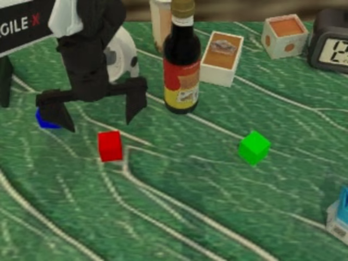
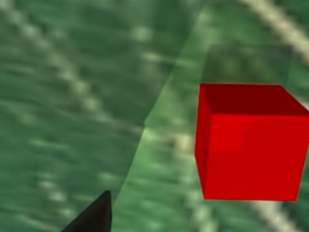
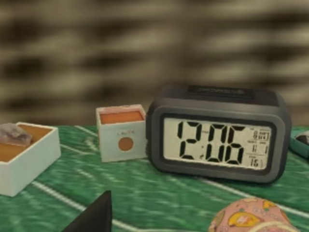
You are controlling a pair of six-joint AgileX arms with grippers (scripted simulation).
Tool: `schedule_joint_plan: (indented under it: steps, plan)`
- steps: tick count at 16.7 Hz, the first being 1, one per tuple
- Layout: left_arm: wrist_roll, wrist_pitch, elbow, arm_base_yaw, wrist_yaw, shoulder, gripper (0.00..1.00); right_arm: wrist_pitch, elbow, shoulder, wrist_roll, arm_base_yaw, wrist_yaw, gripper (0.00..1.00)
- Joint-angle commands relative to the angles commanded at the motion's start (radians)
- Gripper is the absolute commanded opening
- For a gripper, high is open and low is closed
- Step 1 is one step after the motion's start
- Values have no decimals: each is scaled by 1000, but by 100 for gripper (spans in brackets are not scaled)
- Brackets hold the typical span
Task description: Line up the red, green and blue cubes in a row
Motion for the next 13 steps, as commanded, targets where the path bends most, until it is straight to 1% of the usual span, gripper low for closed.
schedule_joint_plan:
  steps: [4,9,11,13]
  plan:
    - [4,42,-32,4,0,13,100,0,0,0,0,0,0,100]
    - [4,250,-151,2,1,90,100,0,0,0,0,0,0,100]
    - [3,298,-183,2,1,113,100,0,0,0,0,0,0,100]
    - [3,306,-189,2,1,117,100,0,0,0,0,0,0,100]
